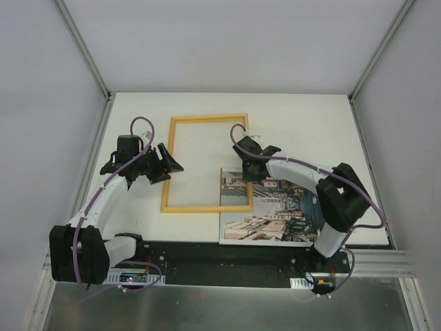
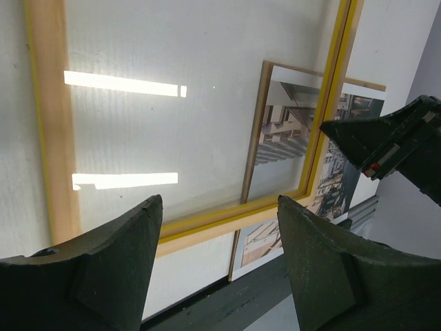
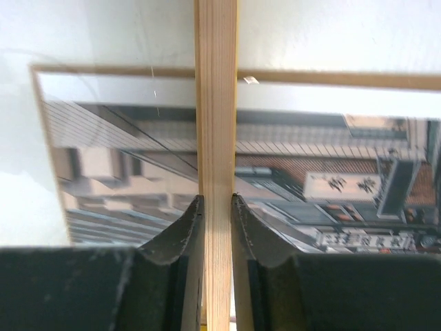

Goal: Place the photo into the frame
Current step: Move the frame body to the center of the board.

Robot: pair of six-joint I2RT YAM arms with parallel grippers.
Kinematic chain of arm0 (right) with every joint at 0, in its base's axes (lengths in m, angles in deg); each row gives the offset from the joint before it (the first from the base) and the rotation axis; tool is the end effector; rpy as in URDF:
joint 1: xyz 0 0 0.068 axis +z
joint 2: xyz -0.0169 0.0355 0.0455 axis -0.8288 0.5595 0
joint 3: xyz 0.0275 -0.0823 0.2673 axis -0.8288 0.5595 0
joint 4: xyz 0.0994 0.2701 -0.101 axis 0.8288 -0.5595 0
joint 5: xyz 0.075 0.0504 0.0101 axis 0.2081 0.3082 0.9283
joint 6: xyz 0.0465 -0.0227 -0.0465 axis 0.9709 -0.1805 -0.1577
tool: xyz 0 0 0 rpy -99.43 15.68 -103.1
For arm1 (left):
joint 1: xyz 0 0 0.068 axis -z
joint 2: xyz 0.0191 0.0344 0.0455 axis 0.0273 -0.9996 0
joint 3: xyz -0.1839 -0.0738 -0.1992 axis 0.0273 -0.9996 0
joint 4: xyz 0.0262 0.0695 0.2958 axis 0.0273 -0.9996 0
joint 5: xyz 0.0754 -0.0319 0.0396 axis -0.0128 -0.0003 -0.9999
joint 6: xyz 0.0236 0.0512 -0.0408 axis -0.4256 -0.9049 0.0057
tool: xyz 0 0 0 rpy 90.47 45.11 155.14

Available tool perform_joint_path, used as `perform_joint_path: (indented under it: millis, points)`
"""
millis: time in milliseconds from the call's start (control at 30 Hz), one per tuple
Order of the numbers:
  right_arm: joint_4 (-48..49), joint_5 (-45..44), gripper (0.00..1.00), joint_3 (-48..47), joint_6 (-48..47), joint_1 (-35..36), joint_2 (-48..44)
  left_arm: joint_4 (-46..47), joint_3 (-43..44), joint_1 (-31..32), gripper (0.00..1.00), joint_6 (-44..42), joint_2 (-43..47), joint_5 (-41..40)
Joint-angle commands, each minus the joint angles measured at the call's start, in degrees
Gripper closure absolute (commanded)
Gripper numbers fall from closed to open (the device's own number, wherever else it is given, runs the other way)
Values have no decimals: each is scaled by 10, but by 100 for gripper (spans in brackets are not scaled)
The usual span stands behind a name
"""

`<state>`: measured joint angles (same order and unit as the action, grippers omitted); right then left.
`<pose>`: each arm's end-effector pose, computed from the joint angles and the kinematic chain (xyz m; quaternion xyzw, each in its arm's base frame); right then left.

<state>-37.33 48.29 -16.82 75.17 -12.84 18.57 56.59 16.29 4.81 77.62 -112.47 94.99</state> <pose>0.2984 0.2572 0.1622 -0.1483 0.9469 0.0134 0.2849 0.2890 -0.0463 0.2226 -0.1160 0.8727 -0.3626 0.3056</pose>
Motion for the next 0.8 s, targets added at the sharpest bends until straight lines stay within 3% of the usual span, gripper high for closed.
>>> perform_joint_path:
  millis: [0,433,567,767]
  points:
    - [-13,1,99,-109,11,12,52,-3,18,-9,33,-11,-4,16]
    - [-72,7,99,-412,28,78,275,-14,47,-15,34,-17,-15,17]
    - [-80,18,99,-450,37,85,311,-19,44,-22,34,-24,-11,17]
    - [-64,23,100,-431,45,84,307,-21,33,-26,33,-28,-7,20]
